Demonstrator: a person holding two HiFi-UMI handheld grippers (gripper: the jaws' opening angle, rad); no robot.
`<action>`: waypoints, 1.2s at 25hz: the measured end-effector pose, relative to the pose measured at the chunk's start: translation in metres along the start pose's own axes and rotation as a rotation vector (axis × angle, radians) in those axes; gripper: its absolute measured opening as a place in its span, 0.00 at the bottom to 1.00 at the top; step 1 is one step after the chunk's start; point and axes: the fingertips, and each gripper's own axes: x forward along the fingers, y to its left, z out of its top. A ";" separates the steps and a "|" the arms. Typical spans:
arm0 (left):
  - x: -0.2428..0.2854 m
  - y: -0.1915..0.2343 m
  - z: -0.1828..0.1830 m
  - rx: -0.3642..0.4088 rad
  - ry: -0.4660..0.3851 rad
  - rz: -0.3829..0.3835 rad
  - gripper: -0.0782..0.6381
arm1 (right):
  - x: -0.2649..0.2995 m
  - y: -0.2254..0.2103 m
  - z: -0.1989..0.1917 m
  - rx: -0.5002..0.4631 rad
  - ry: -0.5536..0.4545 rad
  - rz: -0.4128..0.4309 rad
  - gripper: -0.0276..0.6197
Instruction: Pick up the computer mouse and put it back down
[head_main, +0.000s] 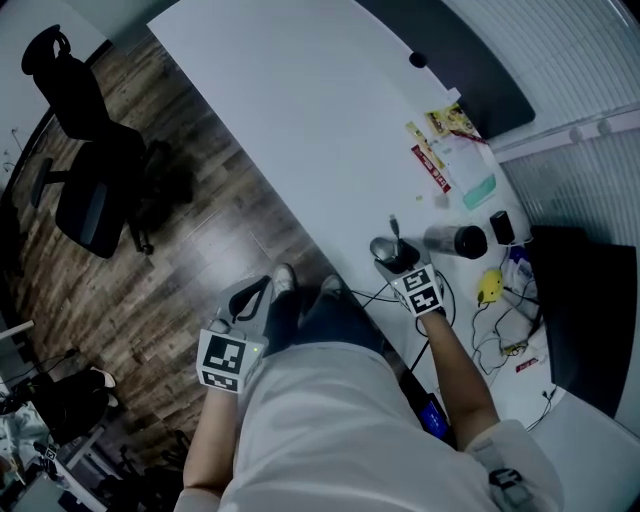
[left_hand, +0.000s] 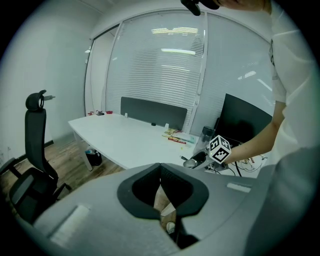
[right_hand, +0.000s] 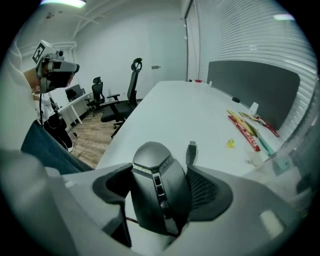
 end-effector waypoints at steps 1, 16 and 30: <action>-0.001 0.001 0.000 0.001 0.000 0.000 0.12 | -0.002 0.002 0.005 -0.001 -0.007 -0.001 0.57; 0.007 0.001 0.032 0.056 -0.053 -0.074 0.12 | -0.078 0.007 0.087 0.118 -0.226 -0.050 0.56; 0.047 -0.035 0.088 0.158 -0.120 -0.275 0.12 | -0.186 0.014 0.123 0.231 -0.421 -0.191 0.56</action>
